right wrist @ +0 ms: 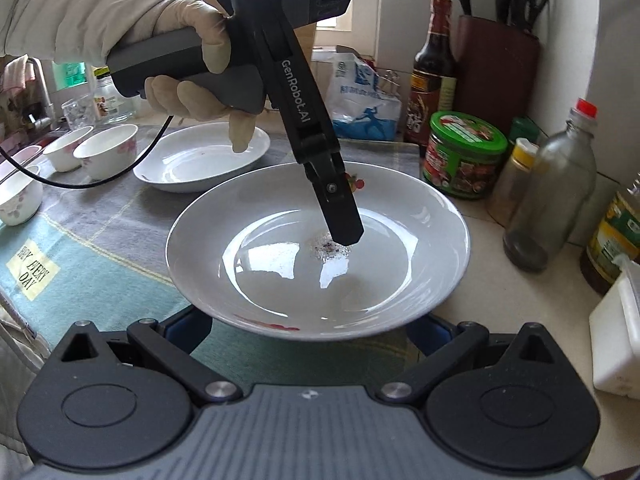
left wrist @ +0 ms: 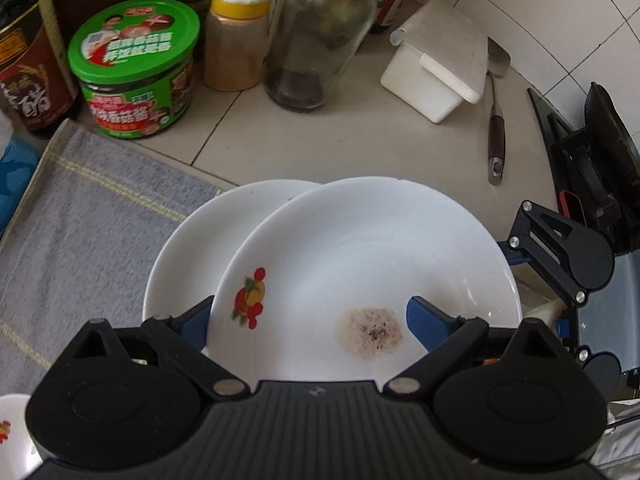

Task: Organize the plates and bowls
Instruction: 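Lift and carry the stained plate over the other flower-print plate, then lower the stained plate into the other plate with the left gripper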

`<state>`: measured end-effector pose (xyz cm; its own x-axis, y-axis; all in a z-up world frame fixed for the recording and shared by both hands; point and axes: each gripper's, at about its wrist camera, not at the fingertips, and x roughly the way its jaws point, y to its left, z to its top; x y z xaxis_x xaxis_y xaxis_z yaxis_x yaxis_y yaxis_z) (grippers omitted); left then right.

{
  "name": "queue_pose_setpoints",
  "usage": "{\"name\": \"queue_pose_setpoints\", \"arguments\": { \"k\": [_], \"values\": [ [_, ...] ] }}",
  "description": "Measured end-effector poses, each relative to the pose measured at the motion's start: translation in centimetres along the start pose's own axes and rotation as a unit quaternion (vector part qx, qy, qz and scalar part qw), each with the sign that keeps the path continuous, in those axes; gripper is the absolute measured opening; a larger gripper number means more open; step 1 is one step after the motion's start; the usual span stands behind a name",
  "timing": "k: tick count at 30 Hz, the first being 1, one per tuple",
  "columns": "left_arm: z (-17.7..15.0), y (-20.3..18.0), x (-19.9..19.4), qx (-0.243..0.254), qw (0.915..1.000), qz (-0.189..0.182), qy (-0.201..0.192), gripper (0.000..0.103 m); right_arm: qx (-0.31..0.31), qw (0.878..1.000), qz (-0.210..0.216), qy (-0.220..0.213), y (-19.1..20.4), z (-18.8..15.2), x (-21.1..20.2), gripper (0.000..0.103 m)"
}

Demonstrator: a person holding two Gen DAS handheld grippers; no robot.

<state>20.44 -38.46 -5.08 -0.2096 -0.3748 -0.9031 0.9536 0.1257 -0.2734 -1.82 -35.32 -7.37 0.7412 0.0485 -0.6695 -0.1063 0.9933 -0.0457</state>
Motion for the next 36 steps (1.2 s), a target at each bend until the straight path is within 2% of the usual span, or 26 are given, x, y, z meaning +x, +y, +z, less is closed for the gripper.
{"name": "queue_pose_setpoints", "arguments": {
  "k": [6, 36],
  "values": [
    [0.6, -0.1, 0.9, 0.001, 1.0, -0.002, 0.001, 0.096, 0.009, 1.0, -0.009, 0.015, -0.1, -0.1, 0.2, 0.103],
    [1.9, 0.6, 2.7, -0.003, 1.0, 0.008, 0.001, 0.096, 0.029, 0.999, -0.013, 0.007, -0.1, 0.2, -0.3, 0.103]
  ]
}}
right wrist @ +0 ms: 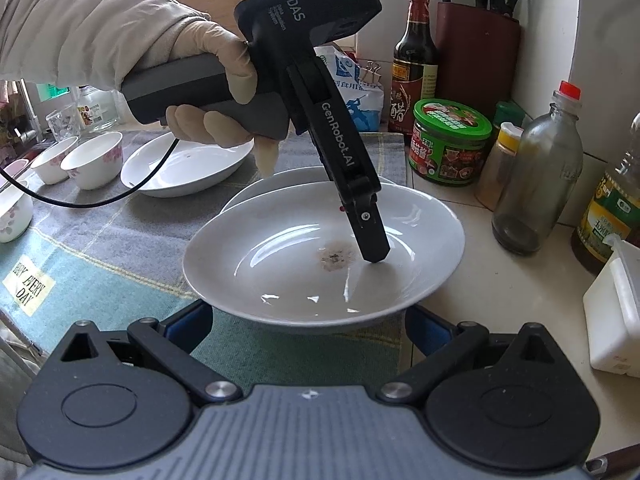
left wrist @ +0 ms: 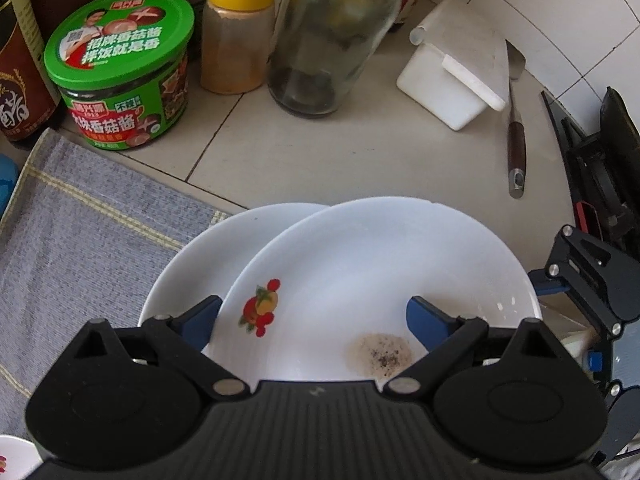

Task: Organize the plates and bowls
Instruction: 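Lower the stained plate into the other plate with the left gripper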

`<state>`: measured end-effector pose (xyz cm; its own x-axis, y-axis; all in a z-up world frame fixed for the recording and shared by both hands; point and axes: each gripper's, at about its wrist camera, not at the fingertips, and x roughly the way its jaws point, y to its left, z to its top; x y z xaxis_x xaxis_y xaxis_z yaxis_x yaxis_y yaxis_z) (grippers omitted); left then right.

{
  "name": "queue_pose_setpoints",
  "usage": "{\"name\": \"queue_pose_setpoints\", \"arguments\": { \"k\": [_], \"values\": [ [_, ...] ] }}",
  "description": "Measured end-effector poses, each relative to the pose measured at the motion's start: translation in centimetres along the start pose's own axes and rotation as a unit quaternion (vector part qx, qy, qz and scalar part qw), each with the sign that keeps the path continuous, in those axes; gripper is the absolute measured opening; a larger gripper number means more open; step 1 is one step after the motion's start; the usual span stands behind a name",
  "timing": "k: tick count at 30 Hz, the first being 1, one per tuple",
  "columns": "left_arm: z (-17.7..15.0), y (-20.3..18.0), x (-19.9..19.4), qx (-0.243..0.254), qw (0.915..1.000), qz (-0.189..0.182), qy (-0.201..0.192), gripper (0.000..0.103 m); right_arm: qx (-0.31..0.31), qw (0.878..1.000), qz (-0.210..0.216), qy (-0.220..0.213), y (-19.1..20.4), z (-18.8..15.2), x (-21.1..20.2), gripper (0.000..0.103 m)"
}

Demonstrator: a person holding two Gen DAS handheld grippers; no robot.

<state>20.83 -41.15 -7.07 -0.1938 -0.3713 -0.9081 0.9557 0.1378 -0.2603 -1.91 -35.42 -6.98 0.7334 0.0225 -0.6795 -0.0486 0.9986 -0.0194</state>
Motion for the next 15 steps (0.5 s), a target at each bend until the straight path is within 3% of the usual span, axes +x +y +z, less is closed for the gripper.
{"name": "queue_pose_setpoints", "arguments": {
  "k": [15],
  "values": [
    [0.24, 0.33, -0.11, 0.006, 0.9999, 0.012, -0.007, 0.096, 0.01, 1.0, -0.002, -0.001, -0.05, 0.08, 0.33, 0.103]
  ]
}}
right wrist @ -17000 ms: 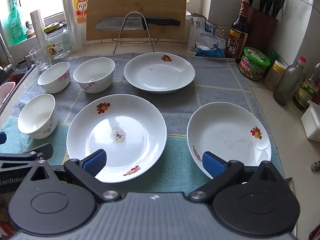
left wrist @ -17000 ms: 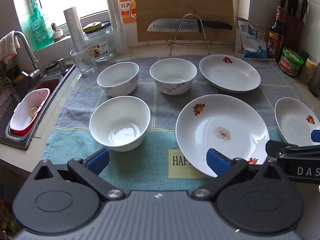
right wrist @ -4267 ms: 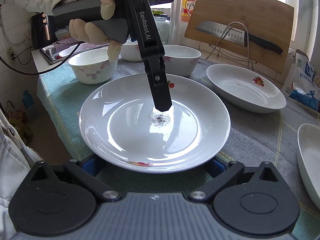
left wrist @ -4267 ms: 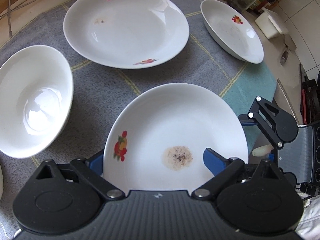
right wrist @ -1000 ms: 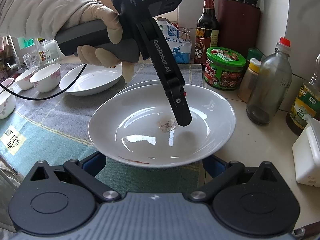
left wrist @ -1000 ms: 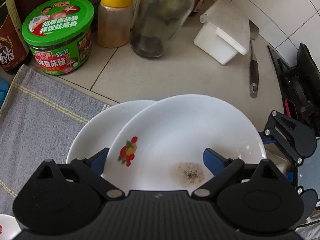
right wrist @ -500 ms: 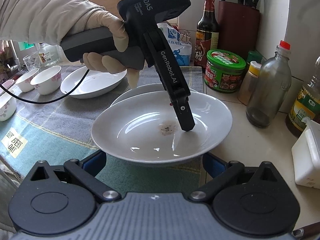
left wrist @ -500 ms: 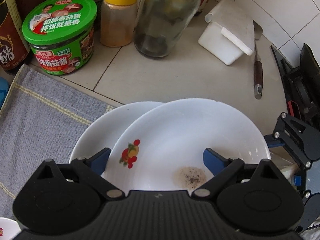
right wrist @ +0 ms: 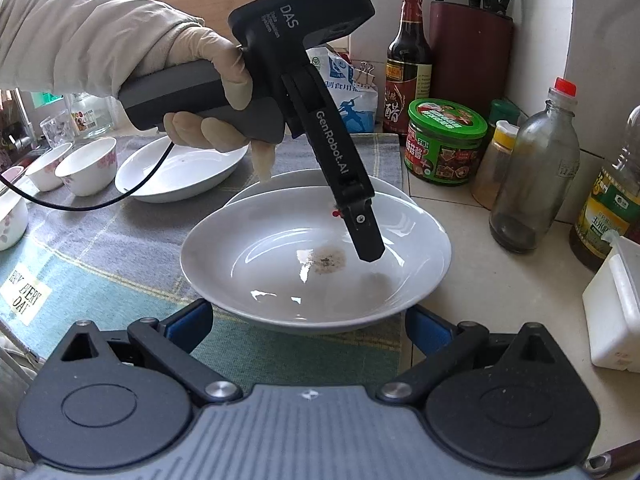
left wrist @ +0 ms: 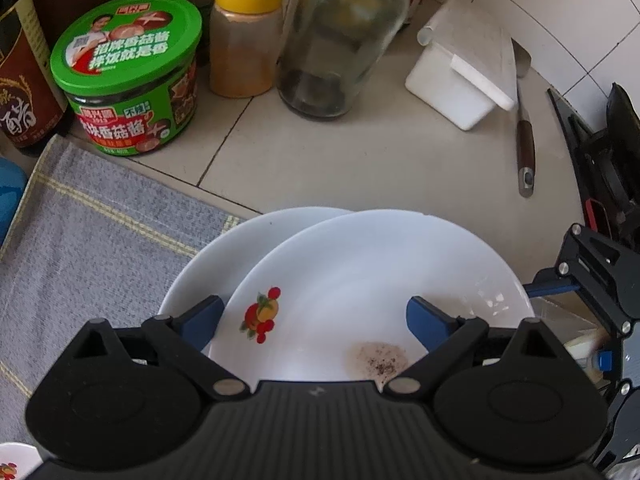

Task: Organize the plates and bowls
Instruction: 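Lower the stained plate into the other plate with the left gripper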

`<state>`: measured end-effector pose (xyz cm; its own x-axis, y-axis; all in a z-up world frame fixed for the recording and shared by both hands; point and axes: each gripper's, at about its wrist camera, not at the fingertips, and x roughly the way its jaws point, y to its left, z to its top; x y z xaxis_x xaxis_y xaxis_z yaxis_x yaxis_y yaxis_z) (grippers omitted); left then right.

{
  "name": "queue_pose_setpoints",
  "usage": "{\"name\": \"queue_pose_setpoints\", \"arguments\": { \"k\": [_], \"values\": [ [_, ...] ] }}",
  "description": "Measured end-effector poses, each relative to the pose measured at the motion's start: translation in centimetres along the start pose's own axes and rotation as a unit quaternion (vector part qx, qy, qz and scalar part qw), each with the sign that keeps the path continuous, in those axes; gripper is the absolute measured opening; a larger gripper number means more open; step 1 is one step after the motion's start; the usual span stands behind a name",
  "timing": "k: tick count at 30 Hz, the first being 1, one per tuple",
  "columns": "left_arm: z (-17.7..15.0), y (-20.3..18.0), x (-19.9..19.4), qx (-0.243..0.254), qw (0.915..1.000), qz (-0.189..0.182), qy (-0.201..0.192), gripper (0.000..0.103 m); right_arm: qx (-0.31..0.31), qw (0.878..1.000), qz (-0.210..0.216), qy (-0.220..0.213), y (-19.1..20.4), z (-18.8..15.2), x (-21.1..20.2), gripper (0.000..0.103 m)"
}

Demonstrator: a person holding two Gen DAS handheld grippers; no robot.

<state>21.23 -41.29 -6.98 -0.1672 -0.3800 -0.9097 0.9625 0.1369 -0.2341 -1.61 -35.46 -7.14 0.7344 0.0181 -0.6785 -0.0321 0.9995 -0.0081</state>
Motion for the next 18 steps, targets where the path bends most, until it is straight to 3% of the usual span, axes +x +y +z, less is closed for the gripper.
{"name": "queue_pose_setpoints", "arguments": {
  "k": [18],
  "values": [
    [-0.2, 0.5, -1.8, -0.012, 0.9994, 0.016, -0.028, 0.097, -0.009, 1.0, 0.0, 0.007, 0.4, -0.1, 0.5, 0.103]
  ]
}}
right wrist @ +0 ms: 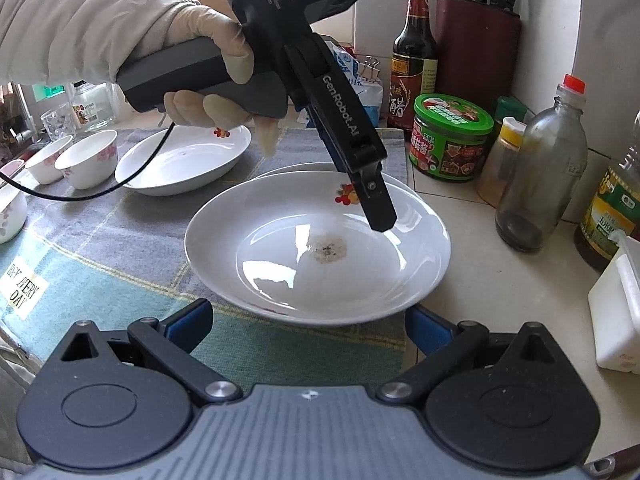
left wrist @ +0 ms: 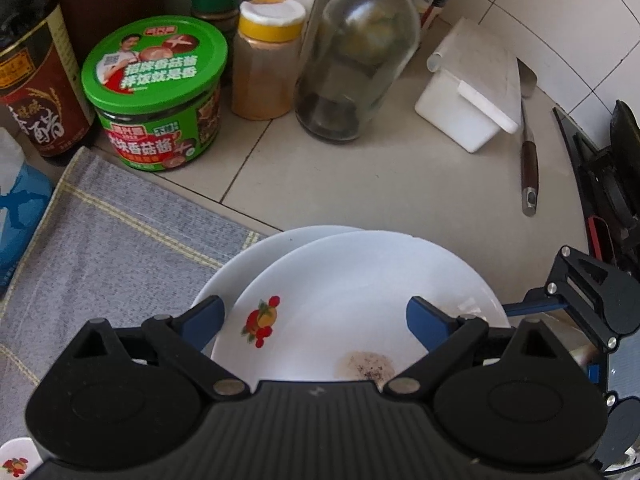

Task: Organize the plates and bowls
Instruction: 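Lower the stained plate into the other plate with the left gripper, then open the left gripper and withdraw it from the stacked plates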

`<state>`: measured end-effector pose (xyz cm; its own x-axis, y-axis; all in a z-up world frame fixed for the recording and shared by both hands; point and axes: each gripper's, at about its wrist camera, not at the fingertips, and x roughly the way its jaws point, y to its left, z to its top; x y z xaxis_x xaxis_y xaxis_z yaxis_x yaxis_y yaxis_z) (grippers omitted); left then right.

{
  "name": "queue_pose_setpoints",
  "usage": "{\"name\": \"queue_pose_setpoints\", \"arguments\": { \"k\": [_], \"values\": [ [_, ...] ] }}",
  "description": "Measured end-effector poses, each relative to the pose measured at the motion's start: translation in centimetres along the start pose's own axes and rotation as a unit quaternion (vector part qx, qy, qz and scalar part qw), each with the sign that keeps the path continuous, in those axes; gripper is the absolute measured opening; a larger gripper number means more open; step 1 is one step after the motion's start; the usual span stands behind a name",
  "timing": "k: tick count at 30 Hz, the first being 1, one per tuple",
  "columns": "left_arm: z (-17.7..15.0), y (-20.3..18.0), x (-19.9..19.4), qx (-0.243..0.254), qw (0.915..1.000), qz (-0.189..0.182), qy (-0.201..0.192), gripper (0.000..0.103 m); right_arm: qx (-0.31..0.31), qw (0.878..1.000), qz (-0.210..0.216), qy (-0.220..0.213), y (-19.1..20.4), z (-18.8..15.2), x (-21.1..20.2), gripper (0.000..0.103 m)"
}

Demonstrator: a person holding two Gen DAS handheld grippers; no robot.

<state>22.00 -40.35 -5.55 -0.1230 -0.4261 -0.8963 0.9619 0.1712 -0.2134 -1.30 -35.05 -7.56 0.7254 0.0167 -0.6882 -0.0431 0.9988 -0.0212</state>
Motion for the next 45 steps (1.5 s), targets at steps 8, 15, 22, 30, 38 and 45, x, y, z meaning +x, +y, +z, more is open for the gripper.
{"name": "queue_pose_setpoints", "arguments": {
  "k": [8, 15, 22, 30, 38, 45],
  "values": [
    [-0.8, -0.3, -1.3, 0.0, 0.9995, 0.028, -0.016, 0.097, -0.011, 1.0, -0.005, 0.005, 0.3, -0.1, -0.4, 0.103],
    [-2.7, -1.2, -3.5, -0.008, 0.9959, 0.065, -0.062, 0.097, -0.004, 1.0, -0.015, 0.01, 0.2, -0.2, -0.5, 0.103],
    [-7.9, -4.1, -7.6, -0.053, 0.9725, 0.121, -0.192, 0.098, 0.015, 0.999, -0.033, 0.009, 0.2, 0.5, -0.7, 0.103],
    [-17.0, -5.6, -10.3, -0.141, 0.9251, 0.233, -0.264, 0.1, 0.033, 0.998, -0.046, -0.016, 1.6, 3.1, 0.5, 0.103],
    [-24.3, -4.0, -10.9, -0.214, 0.9029, 0.279, -0.248, 0.1, 0.073, 0.997, 0.004, -0.004, 4.9, 6.5, 2.3, 0.103],
    [-27.4, -2.6, -9.0, -0.242, 0.8962, 0.287, -0.237, 0.1, 0.027, 0.999, -0.041, 0.013, 8.5, 9.3, 2.8, 0.103]
  ]
}}
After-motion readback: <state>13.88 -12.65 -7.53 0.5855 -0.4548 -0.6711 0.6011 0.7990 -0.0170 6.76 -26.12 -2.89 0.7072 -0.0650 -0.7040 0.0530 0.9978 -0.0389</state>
